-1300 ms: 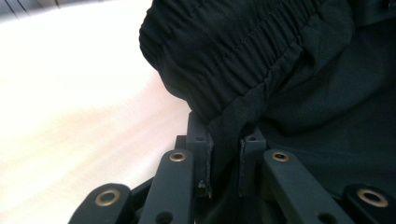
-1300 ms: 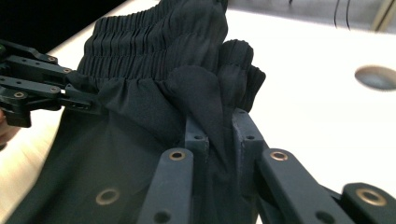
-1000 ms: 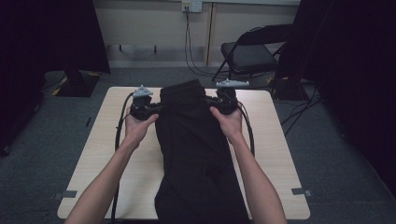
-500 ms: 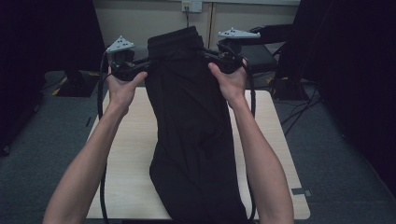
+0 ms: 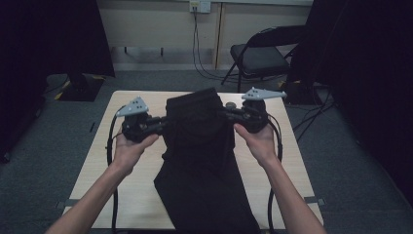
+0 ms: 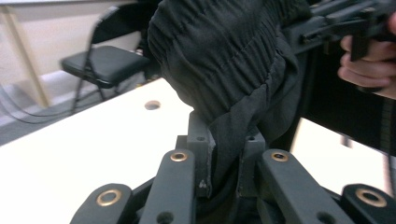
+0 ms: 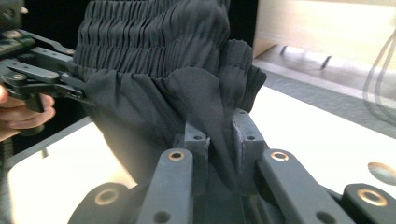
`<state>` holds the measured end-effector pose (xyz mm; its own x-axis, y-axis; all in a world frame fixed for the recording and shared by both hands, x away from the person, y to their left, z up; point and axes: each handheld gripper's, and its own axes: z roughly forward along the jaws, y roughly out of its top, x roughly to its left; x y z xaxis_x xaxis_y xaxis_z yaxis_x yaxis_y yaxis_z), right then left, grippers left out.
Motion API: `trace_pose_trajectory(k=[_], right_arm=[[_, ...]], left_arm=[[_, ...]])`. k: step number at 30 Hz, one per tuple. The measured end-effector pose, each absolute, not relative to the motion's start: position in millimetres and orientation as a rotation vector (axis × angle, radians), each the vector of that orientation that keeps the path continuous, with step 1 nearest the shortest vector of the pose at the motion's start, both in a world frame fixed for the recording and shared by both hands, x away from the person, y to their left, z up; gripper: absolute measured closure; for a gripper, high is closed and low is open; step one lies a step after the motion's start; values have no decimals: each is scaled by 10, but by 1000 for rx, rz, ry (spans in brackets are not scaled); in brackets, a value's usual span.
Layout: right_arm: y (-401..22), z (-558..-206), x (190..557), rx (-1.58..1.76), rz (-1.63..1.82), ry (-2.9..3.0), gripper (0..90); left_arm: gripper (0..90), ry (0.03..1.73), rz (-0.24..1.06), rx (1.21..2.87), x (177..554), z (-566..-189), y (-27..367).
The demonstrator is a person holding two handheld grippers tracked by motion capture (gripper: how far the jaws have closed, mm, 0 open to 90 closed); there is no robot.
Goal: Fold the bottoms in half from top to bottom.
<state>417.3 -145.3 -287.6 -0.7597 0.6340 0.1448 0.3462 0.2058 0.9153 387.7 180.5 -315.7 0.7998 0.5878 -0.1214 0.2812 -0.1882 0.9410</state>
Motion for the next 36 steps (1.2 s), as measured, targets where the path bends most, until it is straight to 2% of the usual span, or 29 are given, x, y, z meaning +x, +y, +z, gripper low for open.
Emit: trace_pose_trajectory(k=[5,10,14,19,29,36], right_arm=[[-1615,-3061,3786,940,1603,2274,786],[-1695,-3612,3494,1023,1515,2376,784],[-1730,-4068,3419,1128,1450,2437,784],[-1669,-4492,3375,1177,1266,2543,781],[-1563,-4782,3460,1174,1079,2588,773],[-1481,-4804,3656,1204,1087,2562,775]], left_arm=[[802,672,229,1850,3538,-3400,1717],[799,701,106,1963,3368,-3962,1619],[797,732,38,2054,3341,-4345,1529],[797,788,12,2162,3347,-4617,1413],[786,832,71,2258,3477,-4783,1366],[787,884,141,2243,3817,-4826,1429]])
